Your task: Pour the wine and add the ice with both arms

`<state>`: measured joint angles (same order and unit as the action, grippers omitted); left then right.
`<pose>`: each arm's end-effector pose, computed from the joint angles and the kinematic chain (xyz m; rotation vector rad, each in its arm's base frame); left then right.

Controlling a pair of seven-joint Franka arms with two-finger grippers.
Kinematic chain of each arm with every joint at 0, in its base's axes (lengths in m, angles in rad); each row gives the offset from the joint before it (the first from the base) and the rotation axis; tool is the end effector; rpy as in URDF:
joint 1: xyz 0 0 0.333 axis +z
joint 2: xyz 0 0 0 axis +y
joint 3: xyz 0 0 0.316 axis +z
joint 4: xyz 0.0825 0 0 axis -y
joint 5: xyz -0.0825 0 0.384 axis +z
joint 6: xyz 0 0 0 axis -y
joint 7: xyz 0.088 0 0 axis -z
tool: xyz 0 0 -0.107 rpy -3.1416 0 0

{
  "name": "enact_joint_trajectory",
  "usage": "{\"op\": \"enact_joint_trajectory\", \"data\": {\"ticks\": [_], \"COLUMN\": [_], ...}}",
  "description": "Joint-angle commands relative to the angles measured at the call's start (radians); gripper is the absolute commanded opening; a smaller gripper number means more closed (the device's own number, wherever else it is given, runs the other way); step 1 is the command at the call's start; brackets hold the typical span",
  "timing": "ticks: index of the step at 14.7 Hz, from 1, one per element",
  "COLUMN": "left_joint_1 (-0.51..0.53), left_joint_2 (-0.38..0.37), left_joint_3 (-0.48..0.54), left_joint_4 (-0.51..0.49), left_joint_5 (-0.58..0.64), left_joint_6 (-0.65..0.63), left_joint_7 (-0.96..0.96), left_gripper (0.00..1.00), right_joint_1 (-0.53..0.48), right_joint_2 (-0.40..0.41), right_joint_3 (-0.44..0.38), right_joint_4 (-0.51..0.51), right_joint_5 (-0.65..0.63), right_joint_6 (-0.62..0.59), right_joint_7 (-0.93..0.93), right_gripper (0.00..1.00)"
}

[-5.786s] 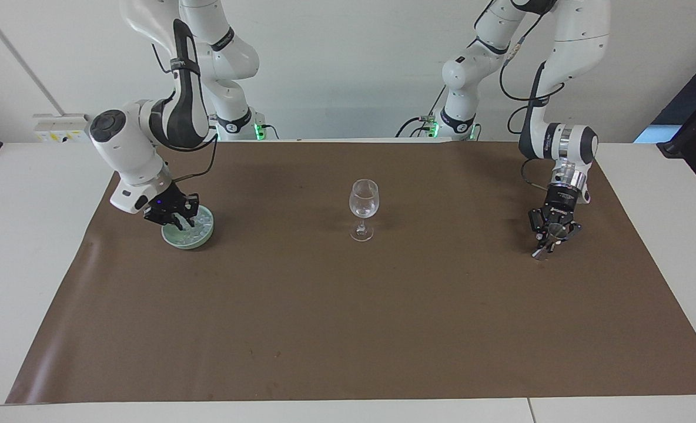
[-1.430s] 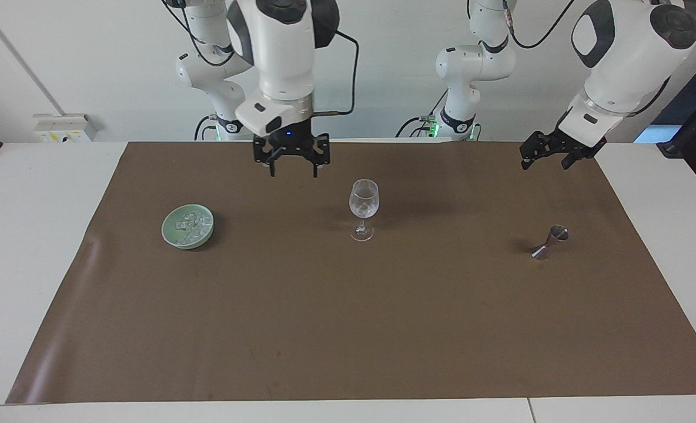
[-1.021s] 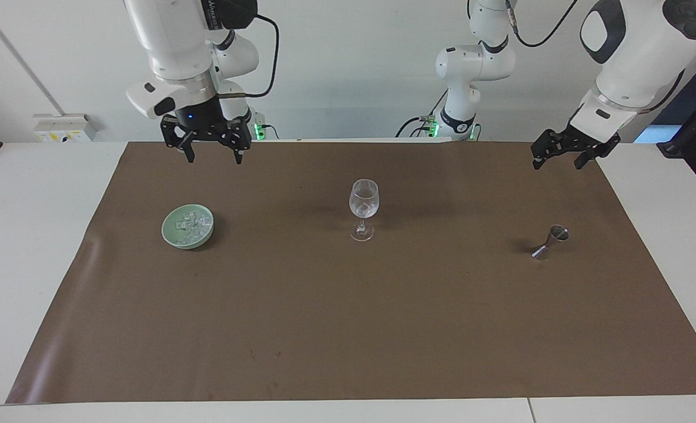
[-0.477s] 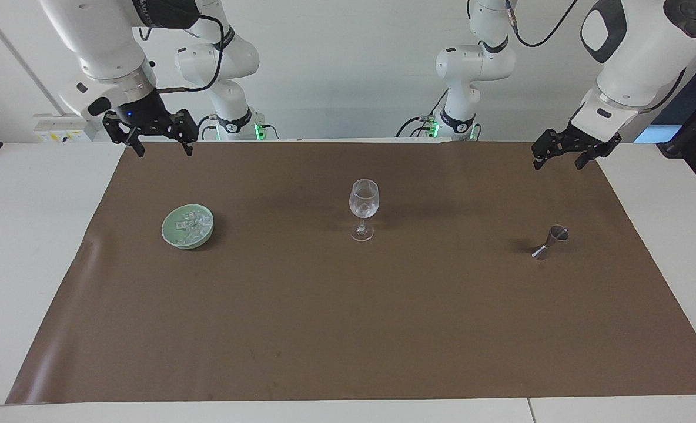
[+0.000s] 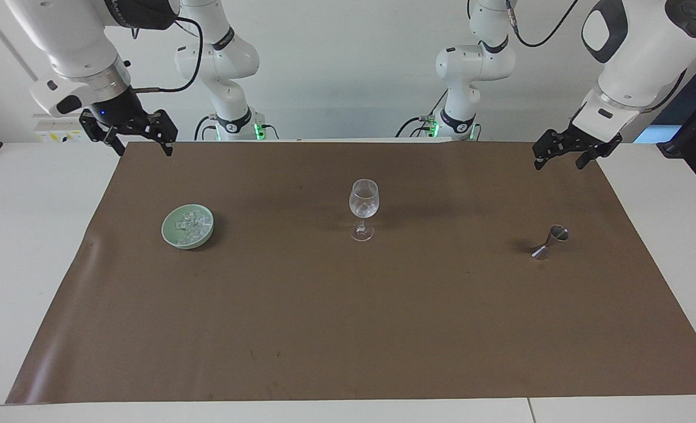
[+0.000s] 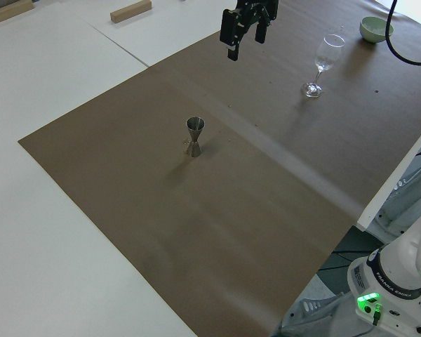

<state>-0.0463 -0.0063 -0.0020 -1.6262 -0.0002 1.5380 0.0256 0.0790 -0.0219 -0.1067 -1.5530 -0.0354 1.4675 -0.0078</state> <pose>0.5464 -0.0264 0.5992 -3.1361 0.1159 0.1286 0.5367 -0.0197 0.6360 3.1079 -0.0347 -0.1000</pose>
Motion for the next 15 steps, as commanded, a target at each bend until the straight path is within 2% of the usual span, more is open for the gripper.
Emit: {"op": "enact_joint_trajectory", "data": {"ticks": [1,15], "left_joint_1": [-0.007,-0.007], "left_joint_2": [0.002,0.000], "left_joint_3": [0.010,0.010], "left_joint_4": [0.002,0.000], "left_joint_5": [0.012,0.012], "left_joint_6": [0.007,0.007], "left_joint_7": [-0.010,-0.012], "left_gripper": [1.00,1.00], "right_joint_1": [-0.048,-0.048], "right_joint_2": [-0.049,-0.021], "right_joint_3": [0.019,0.016], "right_joint_4": [-0.079,-0.056], "right_joint_5": [-0.003,0.025], "right_joint_6": [0.031,0.076], "right_joint_7": [-0.038,-0.055], "right_gripper": [1.00,1.00]}}
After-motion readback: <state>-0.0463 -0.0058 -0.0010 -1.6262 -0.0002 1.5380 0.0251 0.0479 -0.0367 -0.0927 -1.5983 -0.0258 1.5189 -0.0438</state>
